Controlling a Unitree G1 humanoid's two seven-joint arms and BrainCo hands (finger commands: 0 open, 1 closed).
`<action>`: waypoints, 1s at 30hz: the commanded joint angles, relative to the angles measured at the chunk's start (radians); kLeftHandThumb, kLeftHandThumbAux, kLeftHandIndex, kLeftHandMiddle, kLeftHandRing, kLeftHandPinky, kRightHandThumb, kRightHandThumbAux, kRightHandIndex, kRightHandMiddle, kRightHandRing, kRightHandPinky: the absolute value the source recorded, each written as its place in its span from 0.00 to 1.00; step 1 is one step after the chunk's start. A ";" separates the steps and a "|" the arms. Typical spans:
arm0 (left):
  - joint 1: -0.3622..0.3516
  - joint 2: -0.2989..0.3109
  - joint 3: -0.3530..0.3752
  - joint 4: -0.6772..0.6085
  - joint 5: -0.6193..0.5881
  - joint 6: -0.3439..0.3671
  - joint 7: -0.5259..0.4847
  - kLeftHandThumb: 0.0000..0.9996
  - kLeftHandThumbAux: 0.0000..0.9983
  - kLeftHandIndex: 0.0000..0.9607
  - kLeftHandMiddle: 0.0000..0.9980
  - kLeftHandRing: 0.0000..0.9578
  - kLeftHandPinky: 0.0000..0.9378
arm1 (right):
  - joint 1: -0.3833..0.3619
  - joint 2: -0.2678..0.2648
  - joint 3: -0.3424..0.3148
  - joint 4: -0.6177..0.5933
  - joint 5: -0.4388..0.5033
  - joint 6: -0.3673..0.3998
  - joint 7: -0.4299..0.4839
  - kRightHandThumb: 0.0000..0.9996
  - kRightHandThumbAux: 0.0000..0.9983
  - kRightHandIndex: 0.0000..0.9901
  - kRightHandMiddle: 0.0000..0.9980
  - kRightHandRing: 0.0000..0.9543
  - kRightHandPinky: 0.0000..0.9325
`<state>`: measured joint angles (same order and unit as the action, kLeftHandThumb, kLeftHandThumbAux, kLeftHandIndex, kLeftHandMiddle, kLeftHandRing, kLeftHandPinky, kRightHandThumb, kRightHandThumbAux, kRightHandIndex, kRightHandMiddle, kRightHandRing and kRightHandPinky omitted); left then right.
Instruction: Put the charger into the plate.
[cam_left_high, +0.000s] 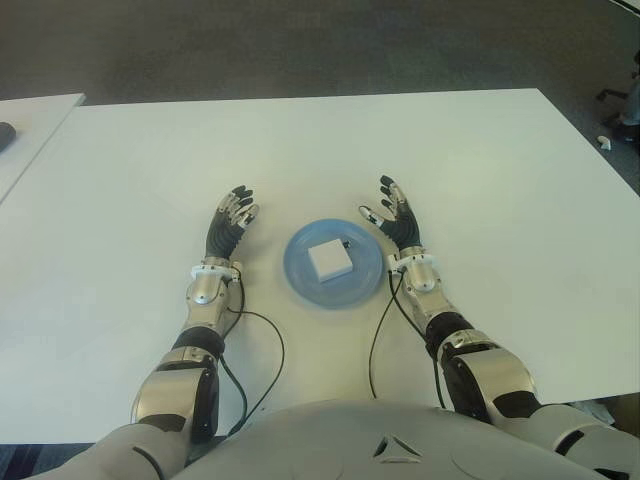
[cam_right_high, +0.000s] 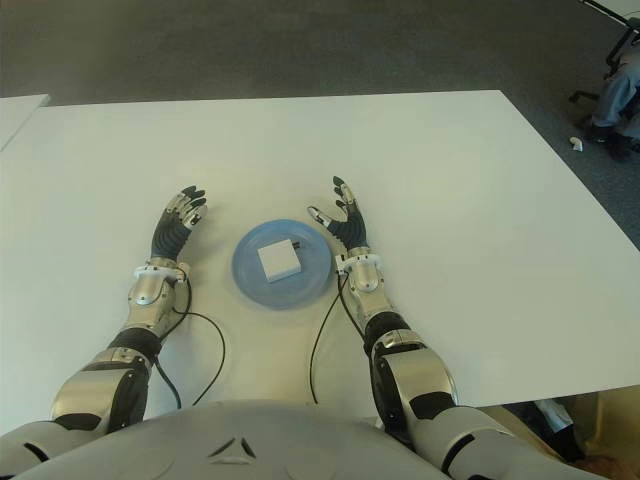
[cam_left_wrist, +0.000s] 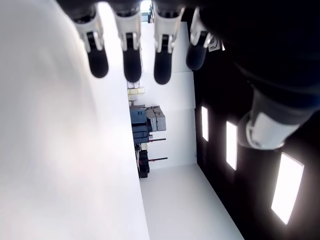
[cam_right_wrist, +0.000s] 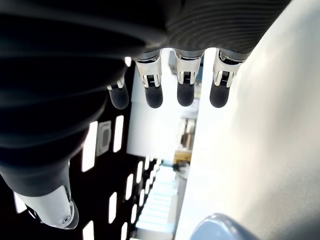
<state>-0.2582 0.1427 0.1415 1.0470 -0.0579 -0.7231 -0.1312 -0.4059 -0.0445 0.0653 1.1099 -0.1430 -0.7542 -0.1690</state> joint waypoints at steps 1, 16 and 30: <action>0.142 -0.041 -0.013 0.162 0.014 0.147 -0.023 0.05 0.58 0.16 0.18 0.18 0.20 | 0.120 -0.035 0.017 0.098 -0.050 0.014 -0.033 0.10 0.63 0.07 0.09 0.07 0.09; 0.143 -0.031 -0.021 0.167 0.027 0.161 0.000 0.03 0.59 0.13 0.16 0.16 0.17 | 0.123 -0.069 0.025 0.139 -0.048 0.053 -0.030 0.07 0.54 0.07 0.09 0.08 0.10; 0.148 -0.028 -0.020 0.161 0.031 0.166 0.013 0.04 0.59 0.13 0.16 0.16 0.17 | 0.123 -0.034 -0.094 0.144 0.061 0.109 0.015 0.13 0.58 0.00 0.00 0.00 0.00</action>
<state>-0.2653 0.1477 0.1364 1.0624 -0.0478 -0.7204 -0.1289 -0.4172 -0.0918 0.0031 1.1494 -0.1122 -0.7499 -0.1658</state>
